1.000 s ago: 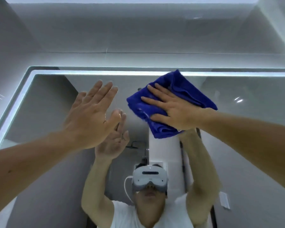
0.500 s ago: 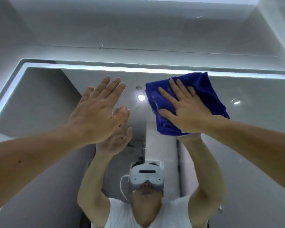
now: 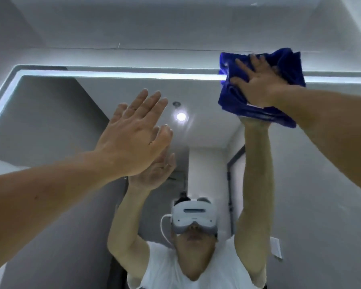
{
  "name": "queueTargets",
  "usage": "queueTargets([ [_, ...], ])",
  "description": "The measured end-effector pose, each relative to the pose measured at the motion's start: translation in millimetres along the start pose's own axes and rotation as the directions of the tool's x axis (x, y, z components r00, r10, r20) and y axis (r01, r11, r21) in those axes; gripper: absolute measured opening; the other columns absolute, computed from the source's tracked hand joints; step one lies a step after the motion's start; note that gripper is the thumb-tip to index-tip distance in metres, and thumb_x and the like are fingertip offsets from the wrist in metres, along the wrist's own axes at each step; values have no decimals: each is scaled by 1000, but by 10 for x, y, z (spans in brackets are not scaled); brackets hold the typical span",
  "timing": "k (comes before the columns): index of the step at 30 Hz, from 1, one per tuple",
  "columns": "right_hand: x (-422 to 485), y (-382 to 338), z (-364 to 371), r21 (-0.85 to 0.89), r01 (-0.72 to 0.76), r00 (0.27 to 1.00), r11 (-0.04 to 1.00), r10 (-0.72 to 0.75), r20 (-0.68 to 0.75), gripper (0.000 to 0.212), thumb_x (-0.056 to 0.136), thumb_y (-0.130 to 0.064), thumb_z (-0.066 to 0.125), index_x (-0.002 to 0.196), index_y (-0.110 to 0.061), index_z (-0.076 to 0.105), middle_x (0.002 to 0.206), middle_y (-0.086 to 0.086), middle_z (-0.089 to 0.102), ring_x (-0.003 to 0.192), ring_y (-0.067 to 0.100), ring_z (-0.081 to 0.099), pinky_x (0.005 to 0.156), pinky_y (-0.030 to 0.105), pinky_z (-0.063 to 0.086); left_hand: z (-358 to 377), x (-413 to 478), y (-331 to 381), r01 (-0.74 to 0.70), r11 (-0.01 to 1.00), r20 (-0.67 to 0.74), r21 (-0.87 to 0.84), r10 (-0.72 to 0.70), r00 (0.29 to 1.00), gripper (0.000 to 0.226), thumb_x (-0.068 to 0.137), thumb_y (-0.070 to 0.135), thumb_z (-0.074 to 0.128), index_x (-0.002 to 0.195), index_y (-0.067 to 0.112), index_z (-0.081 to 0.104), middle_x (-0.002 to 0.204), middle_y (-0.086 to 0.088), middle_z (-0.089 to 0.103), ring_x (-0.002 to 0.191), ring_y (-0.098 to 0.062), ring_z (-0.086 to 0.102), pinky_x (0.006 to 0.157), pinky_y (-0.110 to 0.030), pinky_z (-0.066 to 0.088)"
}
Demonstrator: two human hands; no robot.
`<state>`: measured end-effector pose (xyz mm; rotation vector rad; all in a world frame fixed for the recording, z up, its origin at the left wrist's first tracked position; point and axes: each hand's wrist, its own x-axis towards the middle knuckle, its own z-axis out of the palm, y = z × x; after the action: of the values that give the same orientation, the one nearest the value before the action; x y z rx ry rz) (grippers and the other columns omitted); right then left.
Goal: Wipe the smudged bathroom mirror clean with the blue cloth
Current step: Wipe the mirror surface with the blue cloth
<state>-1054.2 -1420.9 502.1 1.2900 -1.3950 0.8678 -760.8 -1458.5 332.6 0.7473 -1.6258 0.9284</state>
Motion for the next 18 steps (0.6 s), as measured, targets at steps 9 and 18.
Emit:
queueTargets([
  [9,-411,54,161,-86,181,981,980,-187,-61,65,95,-66,7,152,-39,-9,163,-1,-12,150,21,-10,119,44,-4,5,48,74,2,1000,6,7,-2,1000,80,82,63,2,155,32,7,161,19,-5,144,5,-18,120,-32,-7],
  [18,-2240,-71,534,-36,639,769,769,-636,70,70,98,-64,28,156,-33,3,164,3,-8,150,24,-9,119,44,-5,56,115,302,10,999,-7,-33,-10,1000,80,82,63,4,155,30,8,162,16,-2,145,2,-14,120,-34,-4],
])
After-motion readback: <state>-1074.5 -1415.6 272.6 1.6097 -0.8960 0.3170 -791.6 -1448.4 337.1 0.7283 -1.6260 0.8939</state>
